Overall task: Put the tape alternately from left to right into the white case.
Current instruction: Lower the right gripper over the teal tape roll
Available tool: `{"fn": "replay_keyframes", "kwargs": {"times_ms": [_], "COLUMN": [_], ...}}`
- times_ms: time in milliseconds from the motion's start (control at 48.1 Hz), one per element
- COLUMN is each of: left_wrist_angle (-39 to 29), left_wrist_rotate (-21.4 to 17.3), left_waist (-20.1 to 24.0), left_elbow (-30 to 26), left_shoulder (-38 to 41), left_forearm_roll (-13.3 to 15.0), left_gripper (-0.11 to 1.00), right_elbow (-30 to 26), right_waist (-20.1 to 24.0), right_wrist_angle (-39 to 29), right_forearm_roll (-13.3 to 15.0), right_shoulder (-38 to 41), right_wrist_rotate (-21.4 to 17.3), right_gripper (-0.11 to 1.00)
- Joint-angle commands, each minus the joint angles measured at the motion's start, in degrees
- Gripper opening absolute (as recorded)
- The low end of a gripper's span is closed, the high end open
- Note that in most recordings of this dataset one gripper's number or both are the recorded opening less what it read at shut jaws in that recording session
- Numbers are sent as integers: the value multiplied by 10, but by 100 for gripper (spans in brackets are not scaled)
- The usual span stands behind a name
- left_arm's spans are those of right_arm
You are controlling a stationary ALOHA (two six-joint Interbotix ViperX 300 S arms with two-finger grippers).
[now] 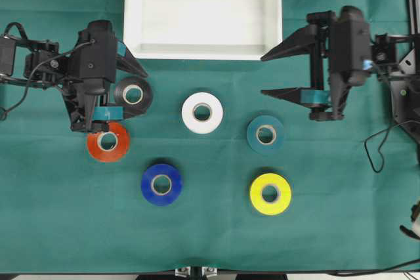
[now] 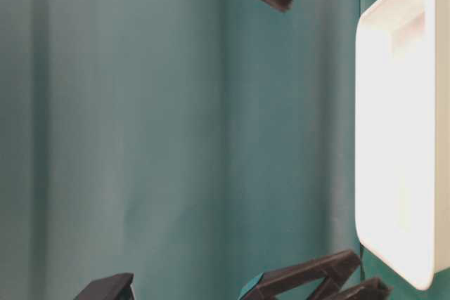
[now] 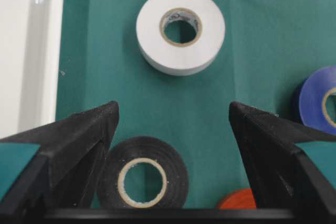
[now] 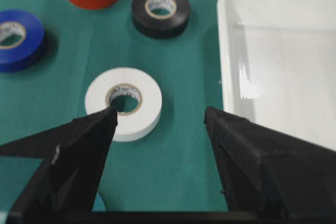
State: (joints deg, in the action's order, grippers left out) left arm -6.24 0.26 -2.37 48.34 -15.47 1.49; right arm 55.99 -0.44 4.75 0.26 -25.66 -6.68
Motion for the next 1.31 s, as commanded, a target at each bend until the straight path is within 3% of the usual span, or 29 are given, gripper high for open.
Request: {"fn": "replay_keyframes", "kwargs": {"times_ms": [0,374,1289], "left_wrist_angle": [1,1,-3], "left_wrist_rotate": [-1,-1,-1], "left_waist": [2,2,2], "left_elbow": [-16,-14,-12], "left_shoulder": [1,4,4], "left_forearm_roll": [1,1,1], "left_gripper": [84,83,83], "right_elbow": [-22,-49,-52], "right_waist": [0,0,4], "right_wrist_angle": [0,-4,-33], "right_forearm_roll": [1,1,1], "right_shoulder": [21,99,104], "right_wrist_rotate": [-4,-9,-10], "right_gripper": [80,80,80]}}
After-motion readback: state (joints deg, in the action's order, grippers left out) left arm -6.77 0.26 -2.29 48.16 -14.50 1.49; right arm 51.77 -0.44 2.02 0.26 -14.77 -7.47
